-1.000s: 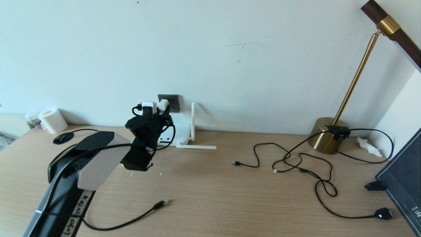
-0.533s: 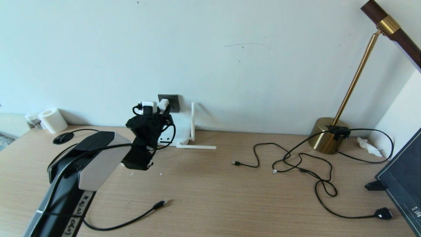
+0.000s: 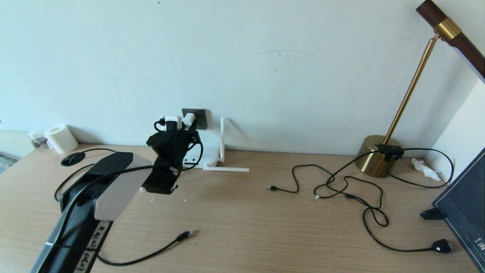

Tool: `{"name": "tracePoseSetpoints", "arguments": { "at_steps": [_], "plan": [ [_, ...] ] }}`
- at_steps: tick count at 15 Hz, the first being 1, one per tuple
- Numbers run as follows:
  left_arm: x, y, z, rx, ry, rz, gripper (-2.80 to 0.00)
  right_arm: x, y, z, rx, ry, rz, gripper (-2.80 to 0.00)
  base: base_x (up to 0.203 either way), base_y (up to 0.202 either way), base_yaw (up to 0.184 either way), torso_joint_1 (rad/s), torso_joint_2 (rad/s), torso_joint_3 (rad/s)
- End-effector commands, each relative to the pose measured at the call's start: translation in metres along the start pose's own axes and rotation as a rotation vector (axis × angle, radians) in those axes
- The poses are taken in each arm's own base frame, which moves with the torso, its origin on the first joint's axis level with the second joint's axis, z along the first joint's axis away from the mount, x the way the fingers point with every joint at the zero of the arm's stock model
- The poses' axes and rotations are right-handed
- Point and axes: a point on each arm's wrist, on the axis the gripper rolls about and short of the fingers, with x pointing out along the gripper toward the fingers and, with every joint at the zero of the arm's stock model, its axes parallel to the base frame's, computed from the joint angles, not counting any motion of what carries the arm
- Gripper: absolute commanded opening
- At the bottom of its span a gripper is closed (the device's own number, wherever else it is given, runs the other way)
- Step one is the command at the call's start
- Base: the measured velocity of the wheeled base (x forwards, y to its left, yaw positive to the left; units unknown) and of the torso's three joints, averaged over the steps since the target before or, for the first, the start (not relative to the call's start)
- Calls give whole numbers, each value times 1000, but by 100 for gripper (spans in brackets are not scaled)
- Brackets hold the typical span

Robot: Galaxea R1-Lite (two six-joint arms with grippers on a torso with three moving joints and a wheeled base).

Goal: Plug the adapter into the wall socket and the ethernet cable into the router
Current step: Plug plug into socket

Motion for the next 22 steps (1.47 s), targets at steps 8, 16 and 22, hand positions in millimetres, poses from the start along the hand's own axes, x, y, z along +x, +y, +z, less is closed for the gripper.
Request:
{"name": "tracePoseSetpoints", "arguments": {
  "at_steps": [8,16,22],
  "plan": [
    [3,7,-10,6,-1,11,-280,0,0,0,0,1,0,0,0,0,0,0,0,0],
    [11,12,-13,10,5,15,-280,0,0,0,0,1,0,0,0,0,0,0,0,0],
    [11,12,-18,12,46,18,-280,0,0,0,0,1,0,0,0,0,0,0,0,0]
  ]
}}
